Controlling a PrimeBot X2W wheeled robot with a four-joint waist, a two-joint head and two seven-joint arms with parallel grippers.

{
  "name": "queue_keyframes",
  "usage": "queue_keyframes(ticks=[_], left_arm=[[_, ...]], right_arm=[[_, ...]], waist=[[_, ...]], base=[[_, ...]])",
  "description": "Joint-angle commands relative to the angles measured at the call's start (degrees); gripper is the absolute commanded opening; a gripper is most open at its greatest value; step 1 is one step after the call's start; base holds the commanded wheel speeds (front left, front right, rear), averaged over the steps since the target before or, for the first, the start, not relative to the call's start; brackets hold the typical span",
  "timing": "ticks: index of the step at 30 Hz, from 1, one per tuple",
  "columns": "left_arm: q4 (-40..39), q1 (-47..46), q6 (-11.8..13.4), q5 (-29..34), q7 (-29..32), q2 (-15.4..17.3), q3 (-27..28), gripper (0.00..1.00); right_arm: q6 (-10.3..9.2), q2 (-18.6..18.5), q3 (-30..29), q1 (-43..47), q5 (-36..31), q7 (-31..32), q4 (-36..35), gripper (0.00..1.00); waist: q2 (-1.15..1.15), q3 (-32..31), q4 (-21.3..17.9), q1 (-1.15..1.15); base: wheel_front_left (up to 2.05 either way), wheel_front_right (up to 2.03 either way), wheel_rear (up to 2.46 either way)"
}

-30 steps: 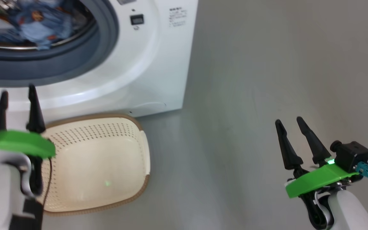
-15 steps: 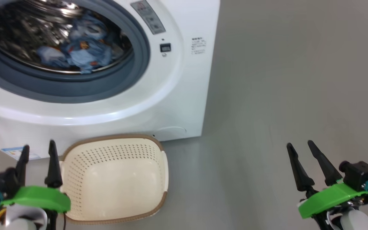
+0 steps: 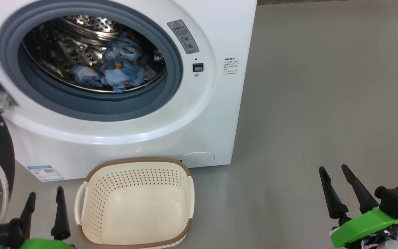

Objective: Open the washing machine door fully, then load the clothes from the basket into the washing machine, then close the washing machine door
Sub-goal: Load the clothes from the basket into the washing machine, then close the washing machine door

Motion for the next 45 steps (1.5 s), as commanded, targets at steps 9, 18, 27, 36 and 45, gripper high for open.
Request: queue_keyframes(ticks=[9,18,27,36,45], left_arm=[[-3.9,2.3,-0.1,0.1,-0.4,0.7,2.9,1.0],[-4.2,2.3,-0.1,-1.5,-0.4,1.1,2.1,1.0],[-4.5,2.8,-0.1,-1.7,-0.4,1.3,1.5,1.0],[-5.7,3.3,-0.1,-1.8,-0.4,1.6,0.9,1.0],[-5.8,3.4,-0.1,-1.5,-0.4,1.4,0.6,1.0]], right_arm=[[0.09,-0.6,0.2,2.1,0.8,-0.3,-1.8,1.0],[0.09,-0.5,0.0,1.9,0.6,-0.3,-2.0,1.0],[0.09,-0.4,-0.1,2.0,0.5,-0.3,-2.1,1.0],[0.09,-0.4,0.0,2.2,0.5,-0.3,-2.1,1.0],[0.09,-0.3,0.8,2.1,0.6,-0.3,-2.4,1.0]], waist=[[0.0,-1.2,0.3,0.0],[0.0,-1.2,-0.1,0.0],[0.0,-1.1,0.2,0.0],[0.0,-1.3,0.7,0.0],[0.0,-1.7,2.3,0.0]], base=[[0.0,0.0,0.0],[-0.12,0.12,0.0],[-1.03,1.03,0.0],[-1.08,1.08,0.0],[-0.09,0.09,0.0]])
